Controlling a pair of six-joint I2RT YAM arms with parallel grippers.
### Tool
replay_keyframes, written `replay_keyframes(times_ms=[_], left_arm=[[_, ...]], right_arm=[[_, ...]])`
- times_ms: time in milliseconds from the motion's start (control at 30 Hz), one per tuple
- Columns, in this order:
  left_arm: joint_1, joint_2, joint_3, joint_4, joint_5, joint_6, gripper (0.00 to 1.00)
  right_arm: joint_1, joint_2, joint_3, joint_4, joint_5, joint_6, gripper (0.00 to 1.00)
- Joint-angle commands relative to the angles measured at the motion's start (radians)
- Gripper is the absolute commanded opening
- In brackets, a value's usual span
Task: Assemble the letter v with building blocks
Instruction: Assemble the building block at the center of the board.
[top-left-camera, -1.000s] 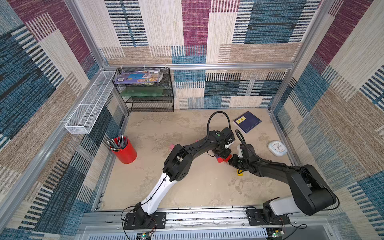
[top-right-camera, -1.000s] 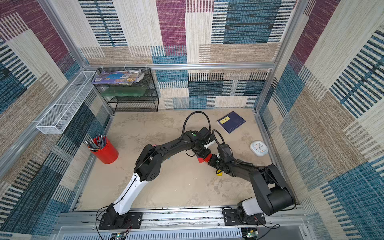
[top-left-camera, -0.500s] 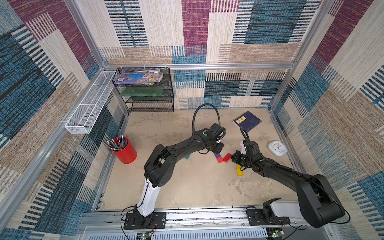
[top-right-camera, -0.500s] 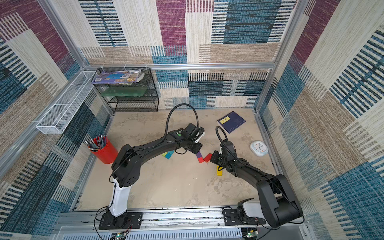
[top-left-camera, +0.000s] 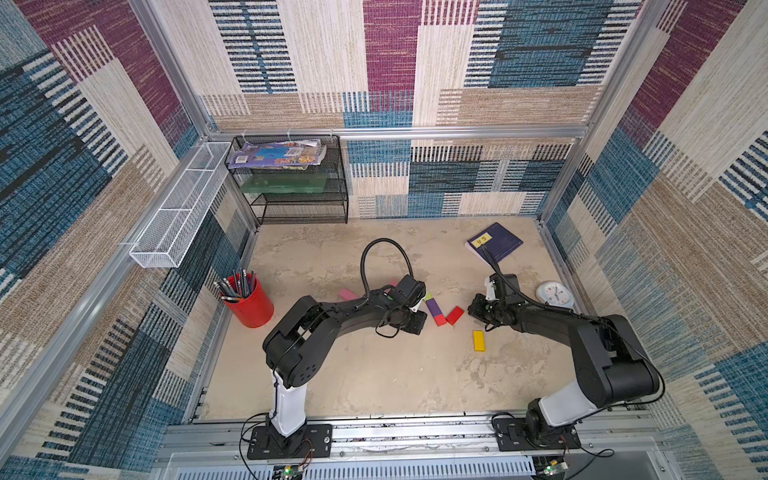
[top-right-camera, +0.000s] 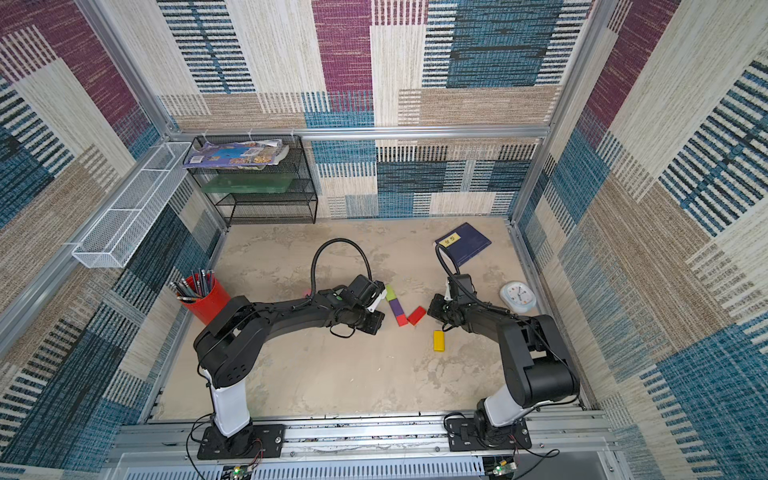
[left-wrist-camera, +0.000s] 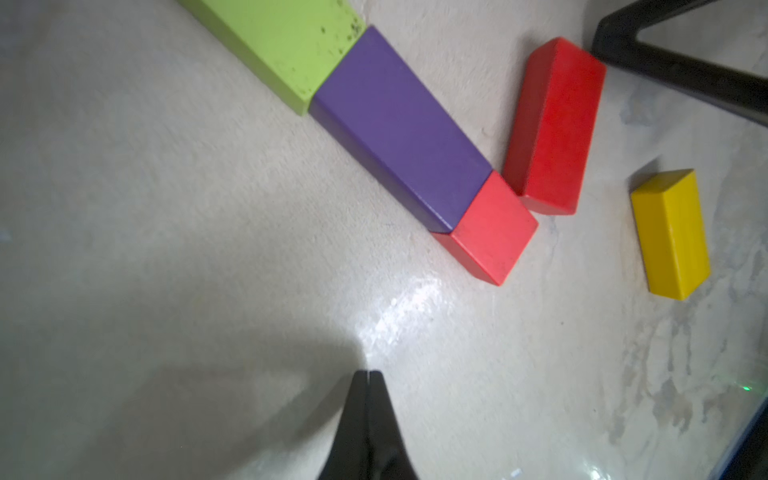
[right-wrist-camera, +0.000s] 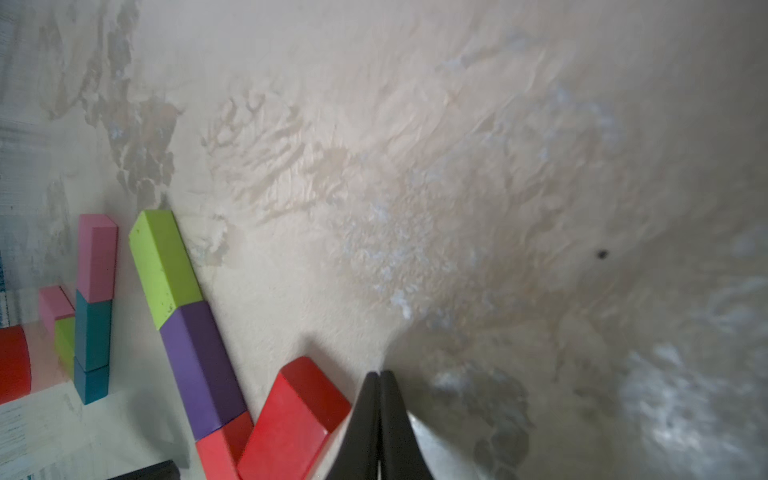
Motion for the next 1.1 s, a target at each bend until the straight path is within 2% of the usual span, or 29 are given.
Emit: replay_keyframes(times_ms=[0,400,1067], left_arm=[[0.0,0.031,0.021,0.036,0.034,-0.019,0.0],[0.0,0.083,0.04,0.057,0.063,-0.031,0.0],[0.0,0.129,0.06,0.041,0.067,-0.035,0.0]], right_arm=[[0.001,0.024,0.003,0.027,0.001,-0.029,0.08],[0.0,0.037,-0.015,0.053,-0.025,-0.035,0.08],[0.009,-0.042,-0.115,0.11,-0.036,0.013,0.07]])
